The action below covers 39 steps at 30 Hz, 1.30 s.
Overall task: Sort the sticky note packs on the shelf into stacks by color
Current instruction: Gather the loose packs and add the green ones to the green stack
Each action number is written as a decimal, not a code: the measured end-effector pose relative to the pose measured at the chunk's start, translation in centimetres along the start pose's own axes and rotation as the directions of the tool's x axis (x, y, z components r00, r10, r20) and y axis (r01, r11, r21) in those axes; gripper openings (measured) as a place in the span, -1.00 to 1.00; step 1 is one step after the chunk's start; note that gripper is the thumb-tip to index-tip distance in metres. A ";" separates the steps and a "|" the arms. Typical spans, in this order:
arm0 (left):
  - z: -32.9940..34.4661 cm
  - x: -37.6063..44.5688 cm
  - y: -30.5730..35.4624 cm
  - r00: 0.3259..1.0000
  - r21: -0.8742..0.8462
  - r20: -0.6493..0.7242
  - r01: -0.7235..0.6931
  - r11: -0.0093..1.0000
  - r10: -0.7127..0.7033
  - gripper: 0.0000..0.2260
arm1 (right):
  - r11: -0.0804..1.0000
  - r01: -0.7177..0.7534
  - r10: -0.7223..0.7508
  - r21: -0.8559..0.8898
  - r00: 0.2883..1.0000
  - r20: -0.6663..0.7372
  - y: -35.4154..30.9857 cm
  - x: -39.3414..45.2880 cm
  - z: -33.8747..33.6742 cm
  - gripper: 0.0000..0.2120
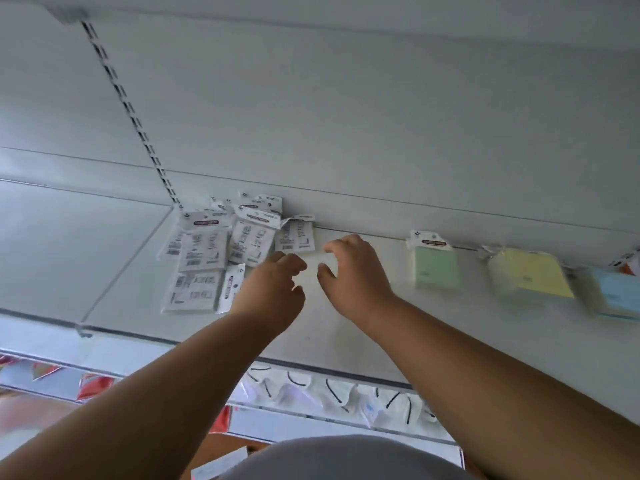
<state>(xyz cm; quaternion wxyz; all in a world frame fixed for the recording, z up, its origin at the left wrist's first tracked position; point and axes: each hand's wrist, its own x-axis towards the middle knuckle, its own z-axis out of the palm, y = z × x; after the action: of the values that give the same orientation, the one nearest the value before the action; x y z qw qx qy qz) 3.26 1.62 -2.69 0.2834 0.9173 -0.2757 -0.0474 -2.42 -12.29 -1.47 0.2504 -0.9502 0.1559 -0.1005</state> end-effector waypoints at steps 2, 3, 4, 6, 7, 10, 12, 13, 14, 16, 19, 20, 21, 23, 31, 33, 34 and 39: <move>-2.8 -0.7 -3.8 0.999 -0.008 -0.042 0.027 1.000 -0.027 -0.70 | 0.999 0.021 -0.022 0.035 0.999 0.025 -3.8 0.5 2.6 -0.65; -4.1 -1.0 -5.8 0.997 -0.010 -0.059 0.040 0.999 -0.040 -0.70 | 0.998 0.021 -0.023 0.062 0.999 0.033 -5.7 0.9 4.0 -0.66; -5.3 -1.3 -7.9 0.996 -0.011 -0.073 0.050 0.999 -0.050 -0.71 | 0.996 0.005 -0.009 0.089 0.999 0.047 -7.4 1.4 5.3 -0.67; -7.4 -1.7 -11.8 0.995 0.013 -0.084 0.054 0.998 -0.052 -0.71 | 0.989 -0.059 0.047 0.133 0.995 0.092 -10.7 2.2 7.9 -0.65; -8.2 -1.7 -13.5 0.997 0.041 -0.073 0.044 0.998 -0.041 -0.69 | 0.983 -0.101 0.084 0.156 0.990 0.113 -12.1 2.4 9.0 -0.64; -9.4 -1.6 -16.8 0.998 0.084 0.048 0.026 0.996 -0.031 -0.56 | 0.960 -0.227 0.206 0.165 0.969 0.135 -15.1 3.5 11.6 -0.64; -9.7 -1.5 -17.6 0.991 0.044 0.129 0.021 0.999 -0.027 -0.49 | 0.920 -0.338 0.314 0.196 0.938 0.145 -16.1 4.3 12.4 -0.69; -9.7 -1.4 -17.8 0.990 0.019 0.140 0.022 1.000 -0.024 -0.48 | 0.887 -0.398 0.374 0.234 0.916 0.141 -16.4 4.7 12.5 -0.73; -9.6 -1.1 -17.9 0.990 0.002 0.140 0.019 1.000 -0.019 -0.48 | 0.852 -0.447 0.428 0.274 0.895 0.128 -16.7 5.0 12.4 -0.75; -9.6 -0.5 -18.0 0.991 -0.018 0.132 0.016 1.000 -0.013 -0.49 | 0.822 -0.462 0.463 0.334 0.883 0.081 -17.4 5.5 12.0 -0.79; -10.8 0.0 -17.4 0.977 -0.332 0.187 0.163 0.929 -0.104 -0.61 | 0.783 -0.385 0.397 0.488 0.914 0.085 -19.0 5.0 11.4 -0.82; -11.4 0.1 -17.1 0.958 -0.522 0.250 0.253 0.814 -0.138 -0.71 | 0.737 -0.381 0.385 0.558 0.915 0.117 -19.4 4.5 11.3 -0.84; -11.9 0.0 -16.8 0.941 -0.677 0.305 0.324 0.661 -0.149 -0.81 | 0.687 -0.382 0.378 0.618 0.914 0.145 -19.7 4.0 11.2 -0.85; -12.7 0.2 -16.6 0.935 -0.819 0.312 0.355 0.452 -0.168 -0.89 | 0.610 -0.391 0.387 0.689 0.906 0.171 -19.7 3.0 11.1 -0.80; -12.1 -0.1 -16.2 0.909 -0.852 0.416 0.395 0.342 -0.015 -0.73 | 0.751 -0.330 0.470 0.572 0.876 -0.111 -17.2 0.1 8.8 -0.83; -11.7 -0.4 -15.3 0.891 -0.859 0.447 0.403 0.316 0.077 -0.73 | 0.728 -0.353 0.461 0.588 0.887 -0.037 -16.3 -0.7 7.6 -0.90; -11.4 -0.6 -14.7 0.884 -0.857 0.456 0.405 0.320 0.101 -0.73 | 0.725 -0.356 0.456 0.590 0.890 -0.023 -15.8 -1.3 7.1 -0.93; -8.6 -0.3 -11.6 0.913 -0.800 0.405 0.330 0.501 0.047 -0.75 | 0.746 -0.379 0.528 0.547 0.838 -0.140 -12.6 -3.9 5.3 -0.97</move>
<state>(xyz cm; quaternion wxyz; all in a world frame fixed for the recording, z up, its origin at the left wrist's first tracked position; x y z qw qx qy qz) 10.67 14.03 -1.88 0.6347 0.6493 -0.1871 -0.3749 -1.58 1.81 -0.02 0.4784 -0.7600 0.3875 -0.2084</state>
